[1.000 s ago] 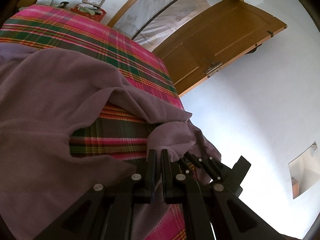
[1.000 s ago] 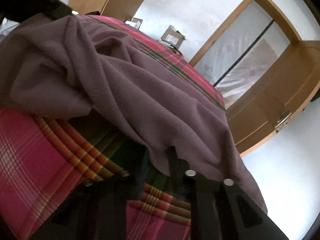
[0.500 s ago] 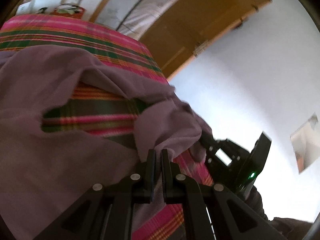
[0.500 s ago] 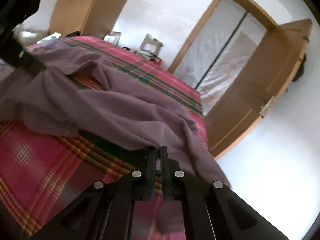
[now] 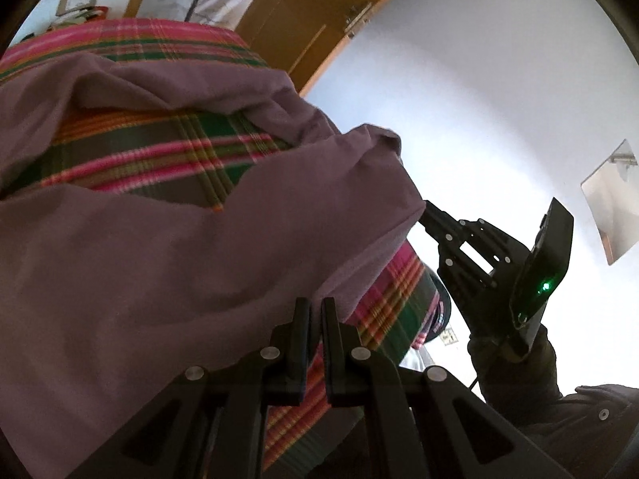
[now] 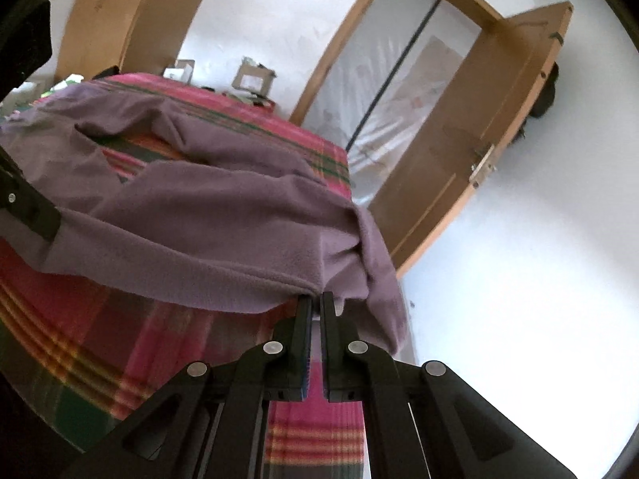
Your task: Fold clothes
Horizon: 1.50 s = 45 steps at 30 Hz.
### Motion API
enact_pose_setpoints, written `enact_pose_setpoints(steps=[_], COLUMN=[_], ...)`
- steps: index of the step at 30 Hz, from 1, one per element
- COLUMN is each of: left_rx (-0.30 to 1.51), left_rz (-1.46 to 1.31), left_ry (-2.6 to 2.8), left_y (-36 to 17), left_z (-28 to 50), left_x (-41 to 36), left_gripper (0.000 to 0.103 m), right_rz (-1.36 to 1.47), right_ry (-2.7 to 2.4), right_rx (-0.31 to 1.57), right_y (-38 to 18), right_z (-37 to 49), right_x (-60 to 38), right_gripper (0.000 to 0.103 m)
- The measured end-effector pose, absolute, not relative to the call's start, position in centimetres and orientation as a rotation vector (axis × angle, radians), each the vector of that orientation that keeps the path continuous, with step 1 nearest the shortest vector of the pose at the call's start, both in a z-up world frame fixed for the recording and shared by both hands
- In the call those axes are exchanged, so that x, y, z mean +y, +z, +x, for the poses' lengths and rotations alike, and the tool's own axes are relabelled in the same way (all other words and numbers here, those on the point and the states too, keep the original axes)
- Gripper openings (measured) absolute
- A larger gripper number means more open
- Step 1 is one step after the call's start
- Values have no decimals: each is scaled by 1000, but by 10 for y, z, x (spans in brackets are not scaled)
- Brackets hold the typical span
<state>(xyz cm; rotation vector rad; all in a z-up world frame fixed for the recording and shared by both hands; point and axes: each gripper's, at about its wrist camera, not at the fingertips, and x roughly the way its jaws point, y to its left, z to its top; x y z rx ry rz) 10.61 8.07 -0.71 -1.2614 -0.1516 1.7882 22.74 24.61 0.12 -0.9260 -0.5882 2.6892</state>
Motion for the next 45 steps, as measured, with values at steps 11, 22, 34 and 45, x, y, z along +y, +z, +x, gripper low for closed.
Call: enact_pose_setpoints(steps=[11, 22, 34, 45], left_rx=[-83, -107, -148, -84], left_rz=[-1284, -1303, -1267, -1310], left_ry=[1755, 1766, 1774, 1756], left_y=[-21, -18, -7, -16], left_z=[122, 123, 118, 121], left_x=[93, 89, 96, 116], left_gripper=[5, 5, 18, 18], right_rz=[-1007, -1096, -1092, -1049], right_ry=[2594, 2669, 2751, 2745], right_rx=[-515, -17, 466, 441], right_y=[-18, -33, -37, -30], right_z=[254, 253, 221, 210], right_x=[265, 318, 355, 358], right_gripper=[1, 25, 35, 10])
